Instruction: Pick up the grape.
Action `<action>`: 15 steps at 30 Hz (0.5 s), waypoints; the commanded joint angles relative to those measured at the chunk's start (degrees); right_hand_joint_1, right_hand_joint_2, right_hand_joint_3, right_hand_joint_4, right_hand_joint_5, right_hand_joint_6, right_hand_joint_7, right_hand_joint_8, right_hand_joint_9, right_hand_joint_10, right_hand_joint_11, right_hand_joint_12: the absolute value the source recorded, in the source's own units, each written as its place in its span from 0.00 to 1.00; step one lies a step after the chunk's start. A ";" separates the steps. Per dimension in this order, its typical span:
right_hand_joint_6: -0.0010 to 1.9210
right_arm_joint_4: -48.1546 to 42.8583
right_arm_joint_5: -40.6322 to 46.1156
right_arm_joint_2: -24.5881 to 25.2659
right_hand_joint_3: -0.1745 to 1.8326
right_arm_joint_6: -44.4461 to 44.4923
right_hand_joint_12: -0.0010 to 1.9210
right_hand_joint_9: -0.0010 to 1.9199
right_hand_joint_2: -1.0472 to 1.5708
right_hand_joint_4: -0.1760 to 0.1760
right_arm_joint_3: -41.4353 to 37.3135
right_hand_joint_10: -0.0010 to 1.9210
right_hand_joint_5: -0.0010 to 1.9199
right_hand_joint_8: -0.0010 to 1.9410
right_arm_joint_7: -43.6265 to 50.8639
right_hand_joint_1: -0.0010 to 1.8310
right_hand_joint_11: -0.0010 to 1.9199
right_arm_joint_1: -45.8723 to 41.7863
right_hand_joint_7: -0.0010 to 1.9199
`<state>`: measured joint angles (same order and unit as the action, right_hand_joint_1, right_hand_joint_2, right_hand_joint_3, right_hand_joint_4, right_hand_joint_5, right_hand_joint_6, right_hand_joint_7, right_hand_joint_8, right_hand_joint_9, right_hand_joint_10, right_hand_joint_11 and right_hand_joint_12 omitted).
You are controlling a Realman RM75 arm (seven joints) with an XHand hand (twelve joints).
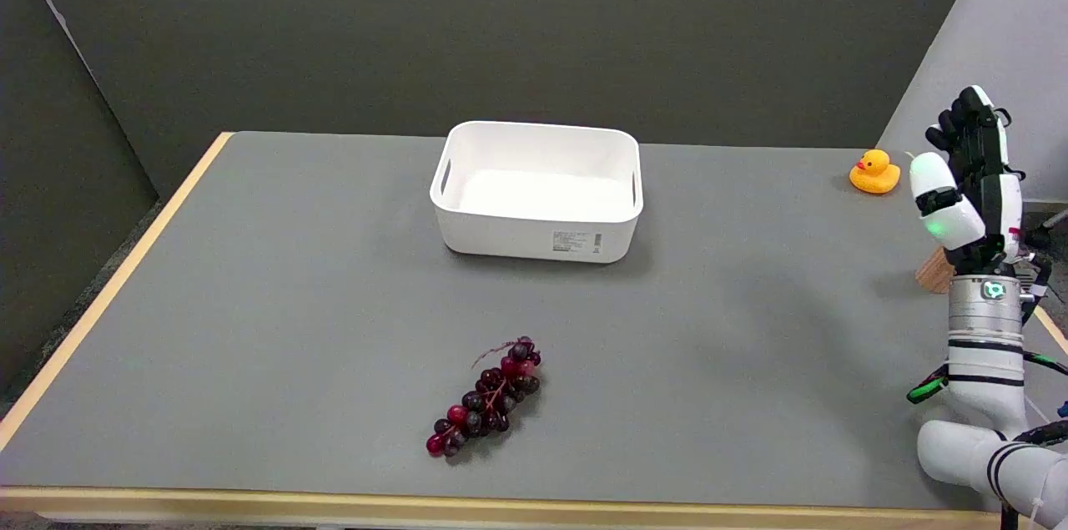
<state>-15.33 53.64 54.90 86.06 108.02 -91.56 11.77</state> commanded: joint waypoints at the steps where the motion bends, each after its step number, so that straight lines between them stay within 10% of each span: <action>1: 0.21 -0.18 -4.22 -0.34 0.62 0.43 0.43 0.02 0.66 0.57 -0.02 0.27 0.02 0.10 0.02 0.47 0.00 1.76 0.03; 15: 0.23 -23.27 -33.77 -10.53 0.60 2.97 0.52 0.05 0.65 0.68 -0.98 0.29 0.08 0.16 19.82 0.37 0.00 2.62 0.10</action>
<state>-17.32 45.21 53.21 87.92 107.81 -89.46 13.90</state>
